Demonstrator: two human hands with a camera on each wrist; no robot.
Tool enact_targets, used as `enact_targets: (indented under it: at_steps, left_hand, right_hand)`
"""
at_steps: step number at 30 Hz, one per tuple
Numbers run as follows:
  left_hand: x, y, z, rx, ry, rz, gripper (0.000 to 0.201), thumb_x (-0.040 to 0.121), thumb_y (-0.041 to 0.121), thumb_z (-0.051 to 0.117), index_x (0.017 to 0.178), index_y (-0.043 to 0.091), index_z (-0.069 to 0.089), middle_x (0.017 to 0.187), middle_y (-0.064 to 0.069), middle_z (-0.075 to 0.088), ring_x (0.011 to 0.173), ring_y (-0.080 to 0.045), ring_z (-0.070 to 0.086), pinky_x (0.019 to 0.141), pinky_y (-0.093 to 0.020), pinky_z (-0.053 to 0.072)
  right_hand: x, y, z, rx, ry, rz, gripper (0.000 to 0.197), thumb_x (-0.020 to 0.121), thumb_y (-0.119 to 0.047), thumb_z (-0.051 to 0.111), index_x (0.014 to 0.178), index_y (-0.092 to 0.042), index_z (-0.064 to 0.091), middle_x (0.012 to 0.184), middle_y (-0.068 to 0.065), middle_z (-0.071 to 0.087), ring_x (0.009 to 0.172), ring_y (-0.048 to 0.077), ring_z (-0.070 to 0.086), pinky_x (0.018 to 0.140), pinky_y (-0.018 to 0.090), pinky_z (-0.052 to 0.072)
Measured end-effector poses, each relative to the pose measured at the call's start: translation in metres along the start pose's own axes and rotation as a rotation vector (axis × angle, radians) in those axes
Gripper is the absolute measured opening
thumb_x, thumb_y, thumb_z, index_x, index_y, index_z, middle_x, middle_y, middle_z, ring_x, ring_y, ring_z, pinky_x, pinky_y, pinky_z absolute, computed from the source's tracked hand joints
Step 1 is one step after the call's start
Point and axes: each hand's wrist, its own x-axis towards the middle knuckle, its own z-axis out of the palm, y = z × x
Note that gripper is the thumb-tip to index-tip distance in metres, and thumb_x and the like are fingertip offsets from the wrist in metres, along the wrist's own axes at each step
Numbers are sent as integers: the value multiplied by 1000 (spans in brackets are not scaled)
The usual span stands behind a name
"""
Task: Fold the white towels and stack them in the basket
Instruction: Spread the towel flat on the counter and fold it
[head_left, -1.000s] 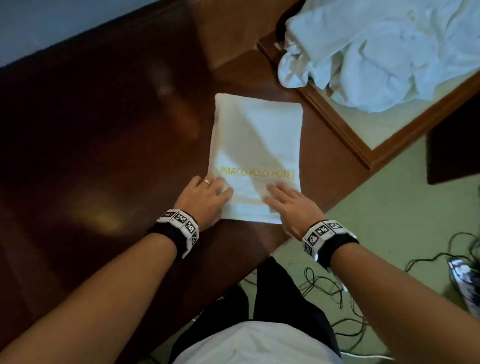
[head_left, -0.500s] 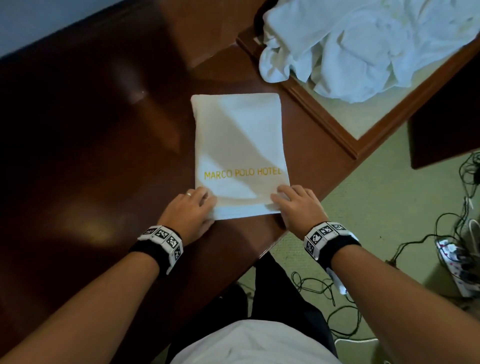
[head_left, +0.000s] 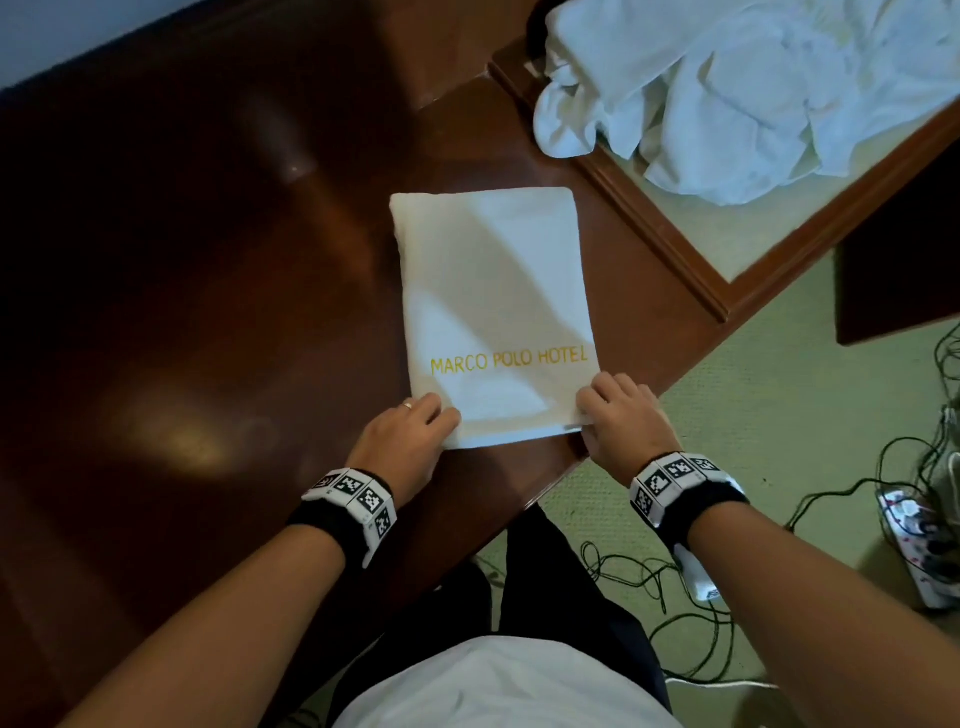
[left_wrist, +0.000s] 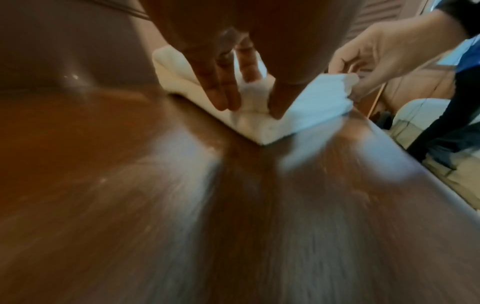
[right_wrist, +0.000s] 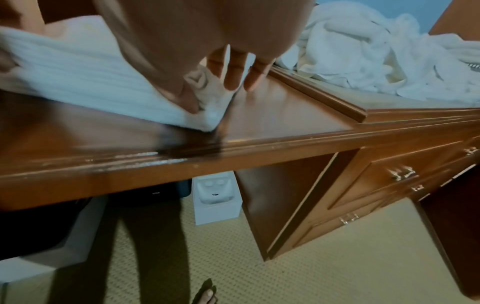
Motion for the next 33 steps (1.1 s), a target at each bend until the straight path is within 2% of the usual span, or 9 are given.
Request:
enact_targets:
  at_steps: [5,8,11,16,20,22,24,30,33]
  left_hand:
    - [22,-10,-36,-60,-269,-18,38,85,60,64,102,27,54,98,8,55,87,-23,62,68,-33,40]
    - [47,-17,-47,-87,107,-42,47,84,65,50,99,23,66,93,3,59,90,-28,64,72,-36,43]
    - [64,-18,-34,37,175,-96,67,86,64,49,136,20,55,139,-7,52,131,-31,48,96,-46,41]
    - [46,-8,10,55,-69,-211,89,90,77,25,161,24,11,169,-1,6,154,-23,10,113,-54,26]
    - [72,-17,-20,98,-3,-223,86,88,77,27,154,22,33,149,-7,43,127,-29,42,95,-48,34]
    - [95,-34,-38,156,128,-217,79,88,70,32,148,20,40,142,-10,48,120,-31,43,90,-46,32]
    - [118,-49,-49,197,166,-213,79,90,67,33,152,17,32,153,-11,38,133,-33,37,95,-48,30]
    - [139,-83,-35,123,-36,-334,86,92,76,13,160,26,-5,169,-4,-7,155,-24,4,118,-57,14]
    - [126,-91,-27,-21,-133,-504,86,90,80,13,156,34,-18,168,-11,3,154,-24,12,119,-58,6]
  right_hand:
    - [4,-3,-17,4,-53,-188,18,67,-31,61,75,-18,52,74,1,52,70,28,51,69,38,35]
    - [32,-14,-28,117,135,-185,17,78,-30,55,74,-13,56,78,5,56,72,29,51,68,40,38]
    - [65,-27,-18,83,99,-61,35,89,-35,54,114,-12,64,126,12,59,110,35,55,83,45,44]
    - [44,-19,14,56,-194,-9,69,99,-60,30,158,-26,15,166,9,-6,153,26,-3,115,54,19]
    - [64,-9,-7,58,-93,-88,52,89,-52,48,125,-16,58,136,12,50,123,35,49,92,50,34]
    - [96,0,-18,38,57,-92,37,83,-45,53,99,-14,64,112,8,58,97,33,56,83,45,35]
    - [129,3,-25,24,138,-106,39,85,-42,53,110,-14,64,124,9,58,105,34,55,84,44,35]
    - [175,11,-3,-48,-117,-108,68,100,-61,25,158,-27,14,166,8,3,152,29,7,115,54,22]
    - [168,23,6,-13,-190,-58,69,101,-63,15,158,-26,3,166,4,-7,153,22,-5,120,51,11]
